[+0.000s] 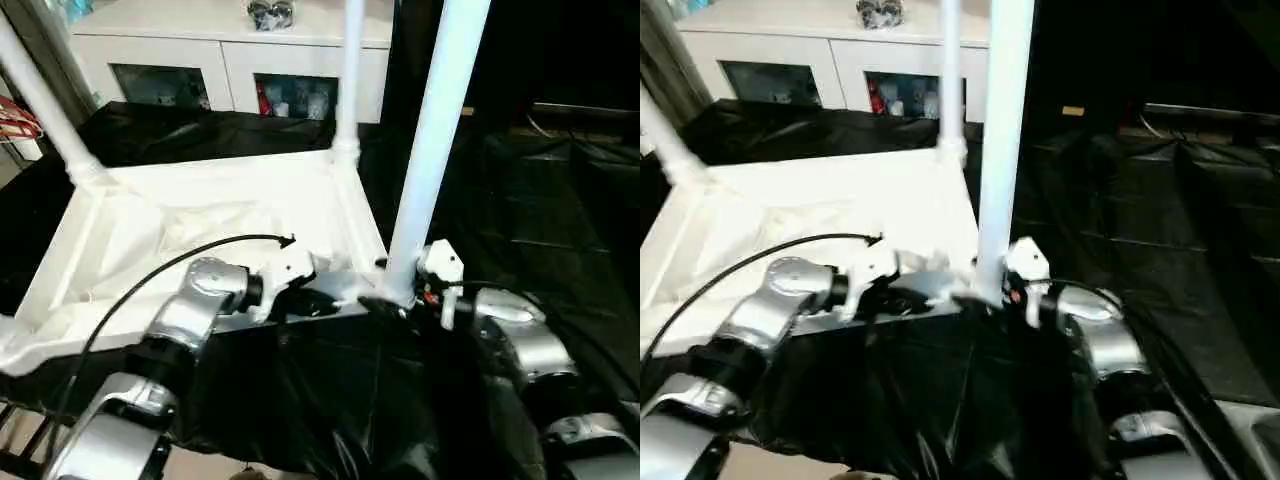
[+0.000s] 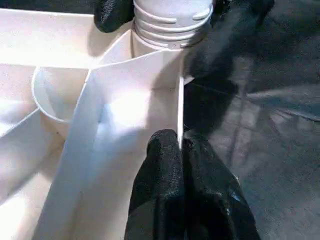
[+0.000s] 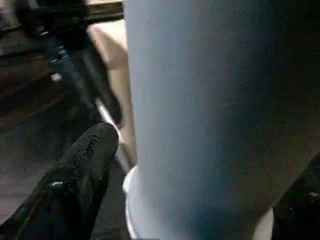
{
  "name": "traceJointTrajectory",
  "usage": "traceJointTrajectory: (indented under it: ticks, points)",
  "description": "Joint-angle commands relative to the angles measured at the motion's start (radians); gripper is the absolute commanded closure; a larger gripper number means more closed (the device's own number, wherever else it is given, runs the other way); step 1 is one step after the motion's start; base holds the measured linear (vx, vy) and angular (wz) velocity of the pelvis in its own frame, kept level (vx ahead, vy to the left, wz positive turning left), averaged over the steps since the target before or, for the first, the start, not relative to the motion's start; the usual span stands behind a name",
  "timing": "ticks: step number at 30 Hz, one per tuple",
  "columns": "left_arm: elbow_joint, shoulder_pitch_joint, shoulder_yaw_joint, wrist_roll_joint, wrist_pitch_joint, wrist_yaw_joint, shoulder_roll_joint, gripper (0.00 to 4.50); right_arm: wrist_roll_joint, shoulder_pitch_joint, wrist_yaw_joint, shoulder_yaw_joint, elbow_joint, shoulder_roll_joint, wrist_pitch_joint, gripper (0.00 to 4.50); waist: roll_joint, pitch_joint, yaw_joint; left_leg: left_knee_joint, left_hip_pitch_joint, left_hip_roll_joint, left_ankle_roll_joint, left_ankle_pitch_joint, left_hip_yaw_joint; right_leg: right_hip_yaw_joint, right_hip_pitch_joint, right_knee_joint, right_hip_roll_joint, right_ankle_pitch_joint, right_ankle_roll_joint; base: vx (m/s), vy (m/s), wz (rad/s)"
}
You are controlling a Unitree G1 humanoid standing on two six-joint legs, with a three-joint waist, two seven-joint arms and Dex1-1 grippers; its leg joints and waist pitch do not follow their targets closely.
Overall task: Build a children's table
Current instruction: Rotate leg to tighten
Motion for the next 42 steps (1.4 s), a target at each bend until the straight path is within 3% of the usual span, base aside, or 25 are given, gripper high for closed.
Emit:
traceJointTrajectory:
  ticks: [1,5,8,10,14,16,18,19,20,21,24,27,28,29,30,34,35,42]
  points:
    - [-0.045,-0.007,-0.007,-0.043,-0.008,-0.019,-0.014,4.5,-0.008,0.029,0.089,0.081,-0.013,0.016,0.023,0.84,-0.013,-0.058,0.004,-0.055,-0.006,0.023,0.111,-0.161,0.002,0.037,0.059,-0.067,-0.051,-0.122,-0.254,0.0,0.0,0.0]
    - [-0.06,0.002,-0.01,-0.052,0.002,-0.05,0.0,4.5,-0.003,0.04,0.133,0.096,-0.034,0.004,0.053,1.22,-0.013,-0.059,0.006,-0.054,-0.004,0.022,0.112,-0.149,0.003,0.037,0.057,-0.065,-0.05,-0.103,-0.26,0.0,0.0,0.0]
    - [-0.066,0.006,-0.013,-0.054,0.005,-0.052,-0.003,4.5,0.002,0.052,0.138,0.098,-0.052,0.011,0.068,1.27,-0.012,-0.059,0.007,-0.054,-0.004,0.022,0.108,-0.148,0.002,0.037,0.057,-0.065,-0.05,-0.107,-0.261,0.0,0.0,0.0]
    - [-0.065,0.006,-0.012,-0.051,0.002,-0.044,-0.007,4.5,0.001,0.053,0.125,0.095,-0.051,0.016,0.069,1.6,-0.012,-0.058,0.007,-0.055,-0.003,0.022,0.104,-0.156,0.002,0.037,0.057,-0.068,-0.051,-0.123,-0.257,0.0,0.0,0.0]
    - [-0.011,-0.023,0.0,0.002,-0.026,0.105,-0.049,4.5,-0.036,0.039,-0.043,0.055,0.005,0.067,0.051,1.73,-0.008,-0.055,0.004,-0.058,-0.003,0.022,0.082,-0.178,0.001,0.037,0.055,-0.073,-0.051,-0.158,-0.246,0.0,0.0,0.0]
    - [0.013,-0.037,0.007,0.013,-0.027,0.151,-0.061,4.5,-0.047,0.03,-0.105,0.042,0.026,0.083,0.059,1.75,-0.009,-0.05,0.001,-0.063,0.002,0.019,0.061,-0.216,0.001,0.038,0.053,-0.082,-0.052,-0.233,-0.225,0.0,0.0,0.0]
    - [0.072,-0.081,0.031,0.033,-0.016,0.282,-0.11,4.5,-0.1,-0.016,-0.377,0.006,0.128,0.139,0.063,1.76,-0.011,-0.048,-0.005,-0.069,0.006,0.015,0.03,-0.248,-0.002,0.039,0.052,-0.092,-0.055,-0.344,-0.188,0.0,0.0,0.0]
    - [0.075,-0.084,0.033,0.034,-0.015,0.29,-0.114,4.5,-0.104,-0.019,-0.396,0.004,0.135,0.143,0.061,1.76,-0.009,-0.046,-0.008,-0.071,0.008,0.013,0.014,-0.265,-0.004,0.037,0.05,-0.098,-0.054,-0.402,-0.166,0.0,0.0,0.0]
    - [0.1,-0.107,0.038,0.048,-0.003,0.366,-0.143,4.5,-0.112,-0.038,-0.524,-0.019,0.18,0.18,0.063,1.76,-0.009,-0.048,-0.008,-0.071,0.01,0.014,0.008,-0.266,-0.006,0.036,0.048,-0.098,-0.057,-0.415,-0.159,0.0,0.0,0.0]
    - [0.1,-0.107,0.038,0.048,-0.003,0.366,-0.143,4.5,-0.112,-0.038,-0.524,-0.019,0.18,0.18,0.063,1.76,-0.006,-0.046,-0.011,-0.072,0.009,0.012,0.006,-0.268,-0.004,0.038,0.046,-0.102,-0.055,-0.421,-0.153,0.0,0.0,0.0]
    - [0.134,-0.138,0.043,0.074,0.018,0.497,-0.195,4.5,-0.094,-0.066,-0.706,-0.067,0.223,0.255,0.096,1.76,-0.005,-0.05,-0.013,-0.071,0.007,0.013,0.016,-0.264,-0.004,0.04,0.046,-0.1,-0.052,-0.365,-0.157,0.0,0.0,0.0]
    - [0.14,-0.142,0.042,0.075,0.018,0.515,-0.212,4.5,-0.095,-0.075,-0.744,-0.077,0.233,0.282,0.092,1.76,-0.002,-0.053,-0.011,-0.069,0.005,0.013,0.019,-0.248,-0.004,0.04,0.048,-0.093,-0.051,-0.304,-0.171,0.0,0.0,0.0]
    - [0.138,-0.137,0.036,0.07,0.009,0.495,-0.229,4.5,-0.116,-0.079,-0.739,-0.059,0.234,0.302,0.048,1.76,-0.002,-0.054,-0.013,-0.068,0.001,0.013,0.025,-0.241,-0.004,0.039,0.051,-0.091,-0.05,-0.274,-0.179,0.0,0.0,0.0]
    - [0.138,-0.137,0.036,0.07,0.009,0.495,-0.229,4.5,-0.116,-0.079,-0.739,-0.059,0.234,0.302,0.048,1.41,-0.001,-0.055,-0.012,-0.068,0.001,0.013,0.031,-0.235,-0.004,0.038,0.051,-0.09,-0.052,-0.258,-0.182,0.0,0.0,0.0]
    - [0.136,-0.132,0.033,0.065,-0.003,0.474,-0.234,4.5,-0.101,-0.081,-0.7,-0.061,0.231,0.314,0.029,1.07,-0.003,-0.056,-0.012,-0.066,0.0,0.012,0.038,-0.232,-0.003,0.039,0.052,-0.089,-0.051,-0.243,-0.187,0.0,0.0,0.0]
    - [0.117,-0.117,0.025,0.045,-0.032,0.408,-0.219,4.5,-0.08,-0.08,-0.648,-0.061,0.221,0.297,0.024,0.96,-0.006,-0.056,-0.012,-0.065,-0.002,0.013,0.055,-0.22,-0.002,0.038,0.054,-0.086,-0.05,-0.219,-0.198,0.0,0.0,0.0]
    - [0.095,-0.103,0.021,0.03,-0.039,0.356,-0.204,4.5,-0.085,-0.076,-0.615,-0.05,0.21,0.278,0.01,0.65,-0.005,-0.056,-0.012,-0.065,-0.002,0.014,0.057,-0.215,-0.002,0.038,0.054,-0.085,-0.051,-0.215,-0.2,0.0,0.0,0.0]
    - [0.046,-0.069,0.004,0.002,-0.055,0.21,-0.138,4.5,-0.06,-0.046,-0.391,-0.012,0.138,0.205,-0.012,0.52,-0.011,-0.058,-0.015,-0.06,-0.008,0.015,0.091,-0.176,0.0,0.037,0.06,-0.075,-0.049,-0.145,-0.222,0.0,0.0,0.0]
